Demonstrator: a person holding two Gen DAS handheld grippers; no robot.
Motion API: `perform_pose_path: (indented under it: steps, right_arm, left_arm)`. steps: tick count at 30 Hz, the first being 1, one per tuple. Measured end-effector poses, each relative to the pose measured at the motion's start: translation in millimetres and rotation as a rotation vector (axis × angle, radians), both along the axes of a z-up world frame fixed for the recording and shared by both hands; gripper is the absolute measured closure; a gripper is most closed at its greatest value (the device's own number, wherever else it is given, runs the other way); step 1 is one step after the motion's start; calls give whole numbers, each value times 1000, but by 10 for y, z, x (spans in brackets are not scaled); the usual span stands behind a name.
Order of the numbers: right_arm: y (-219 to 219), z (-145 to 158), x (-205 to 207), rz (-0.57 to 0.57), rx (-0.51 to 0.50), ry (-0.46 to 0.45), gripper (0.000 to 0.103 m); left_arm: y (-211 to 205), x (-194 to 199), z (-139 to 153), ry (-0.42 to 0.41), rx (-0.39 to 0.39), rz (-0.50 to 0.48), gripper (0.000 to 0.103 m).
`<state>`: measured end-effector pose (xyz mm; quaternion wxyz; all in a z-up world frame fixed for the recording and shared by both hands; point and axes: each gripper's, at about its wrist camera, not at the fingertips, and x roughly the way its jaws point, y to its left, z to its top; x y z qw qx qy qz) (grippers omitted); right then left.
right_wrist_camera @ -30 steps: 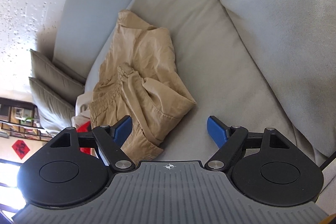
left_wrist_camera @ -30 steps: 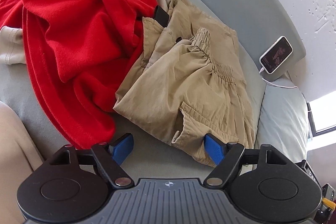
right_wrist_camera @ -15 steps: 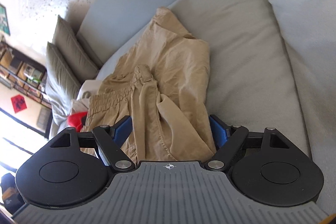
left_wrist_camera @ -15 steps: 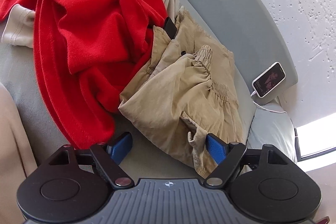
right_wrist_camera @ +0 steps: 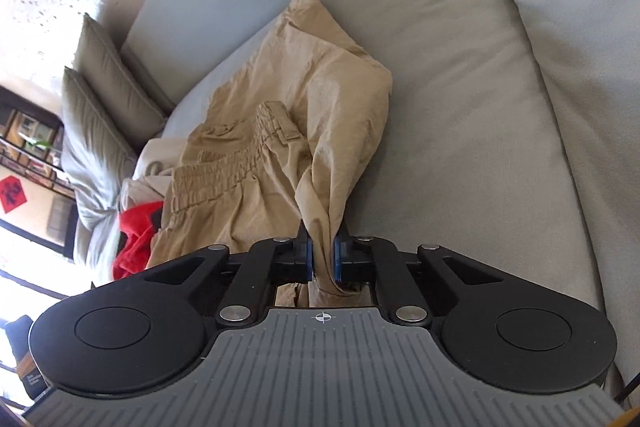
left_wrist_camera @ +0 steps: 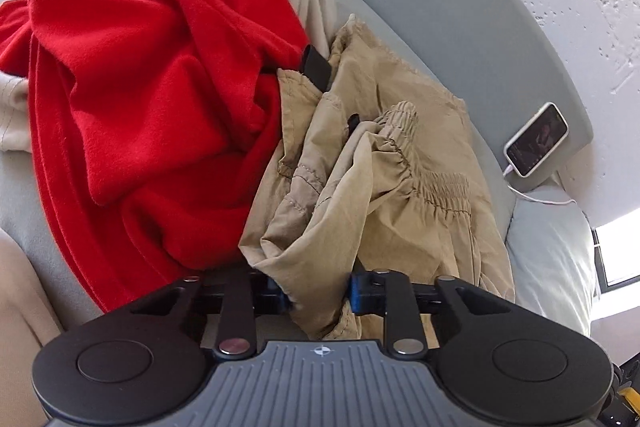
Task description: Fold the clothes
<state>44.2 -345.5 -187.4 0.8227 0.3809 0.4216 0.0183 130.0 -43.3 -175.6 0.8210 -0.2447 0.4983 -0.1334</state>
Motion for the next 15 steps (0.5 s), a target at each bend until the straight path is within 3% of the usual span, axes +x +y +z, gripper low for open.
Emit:
perform_pose_path:
  steps: [6, 11, 13, 15]
  right_arm:
    - [-34, 237, -516, -82, 17, 56, 95]
    - [-23, 309, -1115, -145, 61, 108, 95]
    - [6, 278, -1229, -151, 57, 116, 94]
    - [39, 220, -1280, -148, 41, 132, 90]
  left_arm:
    - [101, -158, 186, 34, -61, -165, 85]
    - [185, -415, 187, 81, -68, -241, 85]
    - [192, -476, 106, 100, -29, -247, 84]
    - [184, -519, 19, 119, 52, -236, 71]
